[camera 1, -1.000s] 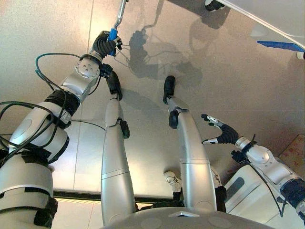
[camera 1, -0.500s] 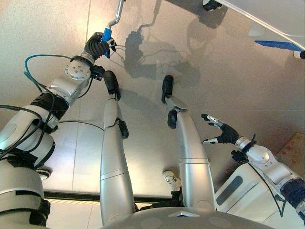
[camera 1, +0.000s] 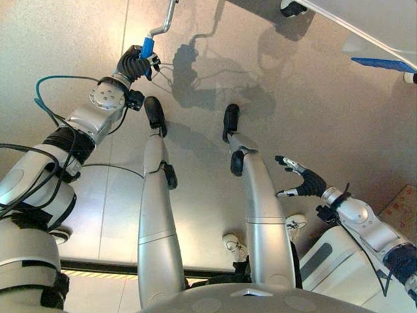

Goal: Raise the hospital bed

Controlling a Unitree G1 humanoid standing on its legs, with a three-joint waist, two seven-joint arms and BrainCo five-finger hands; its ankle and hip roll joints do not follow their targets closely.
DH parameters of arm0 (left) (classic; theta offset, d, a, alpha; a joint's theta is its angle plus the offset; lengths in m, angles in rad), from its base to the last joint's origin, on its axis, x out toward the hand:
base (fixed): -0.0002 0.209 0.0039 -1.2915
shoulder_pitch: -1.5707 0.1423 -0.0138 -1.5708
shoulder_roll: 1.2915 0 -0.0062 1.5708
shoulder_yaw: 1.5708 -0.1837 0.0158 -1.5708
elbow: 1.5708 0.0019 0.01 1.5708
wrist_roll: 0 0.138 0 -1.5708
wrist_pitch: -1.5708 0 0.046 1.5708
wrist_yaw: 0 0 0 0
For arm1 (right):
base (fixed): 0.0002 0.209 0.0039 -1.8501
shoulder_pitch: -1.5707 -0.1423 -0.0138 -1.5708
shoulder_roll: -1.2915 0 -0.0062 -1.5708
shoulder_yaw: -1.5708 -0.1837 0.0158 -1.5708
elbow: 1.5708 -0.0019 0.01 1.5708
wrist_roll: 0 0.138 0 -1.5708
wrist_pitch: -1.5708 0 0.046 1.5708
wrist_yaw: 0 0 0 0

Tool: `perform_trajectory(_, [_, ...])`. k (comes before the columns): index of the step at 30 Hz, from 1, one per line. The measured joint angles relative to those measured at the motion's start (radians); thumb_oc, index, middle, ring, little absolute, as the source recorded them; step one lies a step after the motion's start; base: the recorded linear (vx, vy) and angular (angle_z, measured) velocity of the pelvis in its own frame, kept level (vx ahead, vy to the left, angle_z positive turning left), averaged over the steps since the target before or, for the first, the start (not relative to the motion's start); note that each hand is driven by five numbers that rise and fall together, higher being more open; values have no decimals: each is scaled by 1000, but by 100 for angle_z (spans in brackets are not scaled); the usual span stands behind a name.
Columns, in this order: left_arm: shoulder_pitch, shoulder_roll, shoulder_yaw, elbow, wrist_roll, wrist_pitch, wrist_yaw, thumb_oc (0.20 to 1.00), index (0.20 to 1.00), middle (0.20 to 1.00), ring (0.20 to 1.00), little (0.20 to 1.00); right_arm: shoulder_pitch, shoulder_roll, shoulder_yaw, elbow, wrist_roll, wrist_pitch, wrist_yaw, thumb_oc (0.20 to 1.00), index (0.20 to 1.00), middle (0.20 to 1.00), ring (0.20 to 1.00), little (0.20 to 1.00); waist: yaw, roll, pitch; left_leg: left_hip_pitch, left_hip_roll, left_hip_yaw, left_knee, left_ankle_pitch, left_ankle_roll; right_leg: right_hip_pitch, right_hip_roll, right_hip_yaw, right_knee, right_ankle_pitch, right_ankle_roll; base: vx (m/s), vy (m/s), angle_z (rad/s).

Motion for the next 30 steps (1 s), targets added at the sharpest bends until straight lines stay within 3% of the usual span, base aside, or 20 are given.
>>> perform_trajectory(8, [1,-79,15,48,20,0,14,200,200,200,200,200,0,2,2,1,0,0,0,1000,1000,1000,1000,1000,2,0,0,3,0,2,-1,0,0,0,0,2,1,0,0,0,0,0])
perform_trajectory(30, [1,-175,50,132,60,1,52,200,200,200,200,200,-1,0,28,-15,10,0,-14,1000,1000,1000,1000,1000,2,-1,-1,17,-3,10,-2,2,3,7,-1,12,7,1,3,0,0,0])
